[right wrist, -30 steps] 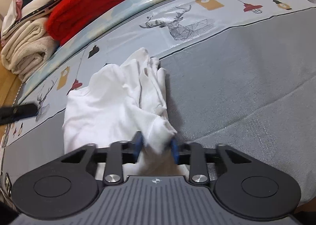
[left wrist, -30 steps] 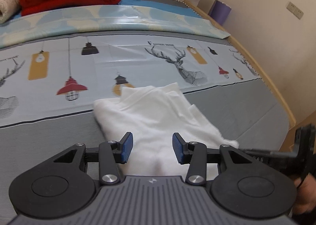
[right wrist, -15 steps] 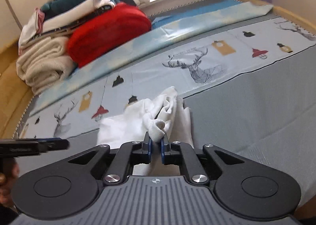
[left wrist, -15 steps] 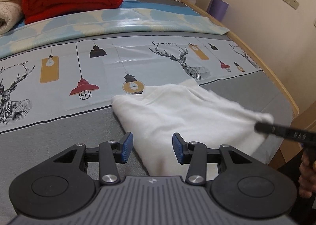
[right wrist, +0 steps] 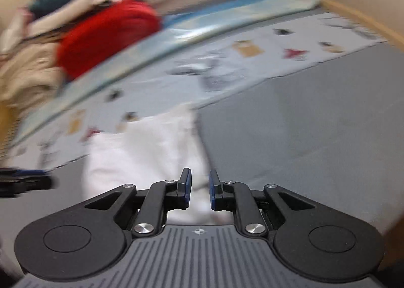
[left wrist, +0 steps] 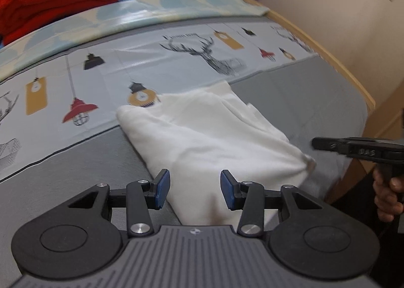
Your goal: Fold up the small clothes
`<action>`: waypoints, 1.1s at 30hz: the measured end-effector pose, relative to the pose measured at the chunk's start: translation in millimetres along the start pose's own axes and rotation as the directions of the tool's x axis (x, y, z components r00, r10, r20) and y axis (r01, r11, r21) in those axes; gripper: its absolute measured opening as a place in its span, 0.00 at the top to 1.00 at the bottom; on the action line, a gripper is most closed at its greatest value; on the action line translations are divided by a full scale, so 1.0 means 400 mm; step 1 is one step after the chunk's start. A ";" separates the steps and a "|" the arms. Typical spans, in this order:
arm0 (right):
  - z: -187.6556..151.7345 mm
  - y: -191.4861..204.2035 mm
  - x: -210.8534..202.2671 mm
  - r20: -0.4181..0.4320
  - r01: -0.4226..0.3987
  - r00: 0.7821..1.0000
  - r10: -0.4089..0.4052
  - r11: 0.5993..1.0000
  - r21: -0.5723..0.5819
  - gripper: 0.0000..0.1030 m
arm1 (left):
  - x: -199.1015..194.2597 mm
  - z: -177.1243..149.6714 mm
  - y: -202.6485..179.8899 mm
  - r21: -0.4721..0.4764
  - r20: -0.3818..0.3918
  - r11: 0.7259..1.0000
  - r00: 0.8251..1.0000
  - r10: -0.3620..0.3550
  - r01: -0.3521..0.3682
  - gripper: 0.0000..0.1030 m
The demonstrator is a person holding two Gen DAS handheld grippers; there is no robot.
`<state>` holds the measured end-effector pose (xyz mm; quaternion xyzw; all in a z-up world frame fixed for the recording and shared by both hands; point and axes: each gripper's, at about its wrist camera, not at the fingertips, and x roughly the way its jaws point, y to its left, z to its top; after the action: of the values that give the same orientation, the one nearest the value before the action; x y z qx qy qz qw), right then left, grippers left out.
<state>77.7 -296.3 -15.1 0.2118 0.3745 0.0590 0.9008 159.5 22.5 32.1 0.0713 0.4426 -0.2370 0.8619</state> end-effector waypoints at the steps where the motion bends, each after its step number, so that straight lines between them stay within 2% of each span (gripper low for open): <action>1: -0.005 -0.010 0.012 -0.021 -0.039 0.999 0.039 0.999 0.001 0.85 | 0.009 -0.003 -0.010 0.019 -0.012 1.000 1.000 -0.002 0.002 0.54; 3: -0.025 -0.031 0.060 -0.114 -0.057 0.992 0.057 0.998 0.001 0.85 | 0.023 -0.007 -0.026 0.048 -0.027 0.999 1.000 -0.003 0.004 0.54; 4: -0.038 -0.041 0.096 -0.187 -0.044 0.981 0.042 0.999 -0.005 0.86 | 0.031 -0.009 -0.033 0.061 -0.032 0.998 0.999 -0.004 0.006 0.54; 6: -0.070 -0.062 0.165 -0.321 0.058 0.944 -0.072 0.997 -0.053 0.92 | 0.045 -0.009 -0.044 0.075 -0.042 0.997 0.999 -0.006 0.009 0.54; 7: -0.084 -0.075 0.187 -0.356 0.111 0.925 -0.129 0.991 -0.072 0.96 | 0.052 -0.007 -0.048 0.079 -0.045 0.997 0.999 -0.010 0.013 0.54; 10: -0.058 -0.092 0.171 -0.339 0.095 0.936 -0.096 0.995 -0.021 0.93 | 0.074 0.000 -0.053 0.084 -0.054 0.996 0.998 -0.033 0.038 0.55; 12: -0.029 -0.089 0.133 -0.290 0.071 0.954 -0.074 0.997 -0.018 0.93 | 0.095 0.003 -0.054 0.088 -0.075 0.995 0.996 -0.046 0.052 0.57; 14: 0.004 -0.081 0.094 -0.229 0.066 0.971 -0.067 0.998 -0.014 0.93 | 0.137 -0.003 -0.051 0.100 -0.143 0.994 0.990 -0.018 0.033 0.62; 15: 0.022 -0.078 0.072 -0.185 0.059 0.981 -0.059 0.998 -0.008 0.93 | 0.166 -0.010 -0.047 0.111 -0.193 0.994 0.981 0.019 0.003 0.63; 16: 0.041 -0.076 0.053 -0.139 0.039 0.990 -0.038 0.999 0.001 0.93 | 0.198 -0.024 -0.038 0.118 -0.253 0.993 0.966 0.057 -0.028 0.63; 18: 0.093 -0.077 0.029 -0.063 -0.023 0.998 0.025 0.999 0.031 0.93 | 0.236 -0.040 -0.021 0.108 -0.327 0.993 0.941 0.084 -0.051 0.61; 20: 0.137 -0.077 0.018 -0.012 -0.099 0.995 0.099 0.994 0.040 0.91 | 0.238 -0.032 -0.009 0.073 -0.329 0.997 0.942 0.060 -0.038 0.61; 21: 0.161 -0.072 0.026 -0.004 -0.138 0.990 0.138 0.990 0.032 0.87 | 0.236 -0.031 -0.003 0.058 -0.329 0.998 0.943 0.046 -0.028 0.61; 23: 0.205 -0.058 0.067 -0.020 -0.196 0.980 0.196 0.981 0.013 0.81 | 0.237 -0.033 0.005 0.049 -0.332 0.998 0.942 0.040 -0.025 0.60; 26: 0.248 -0.047 0.169 -0.090 -0.222 0.971 0.222 0.975 0.003 0.81 | 0.234 -0.031 0.014 0.035 -0.332 0.999 0.943 0.033 -0.023 0.59; 30: 0.263 -0.052 0.318 -0.177 -0.223 0.956 0.235 0.971 0.084 0.78 | 0.230 -0.031 0.019 0.027 -0.339 1.000 0.940 0.022 -0.013 0.58; 33: 0.257 -0.045 0.374 -0.209 -0.267 0.935 0.288 0.956 0.124 0.78 | 0.232 -0.030 0.026 0.018 -0.346 1.000 0.938 0.008 -0.002 0.58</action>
<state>255.3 -307.8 -55.0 0.2964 0.4427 0.1914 0.8243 201.6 3.5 -49.7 0.1207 0.5850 -0.2227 0.7705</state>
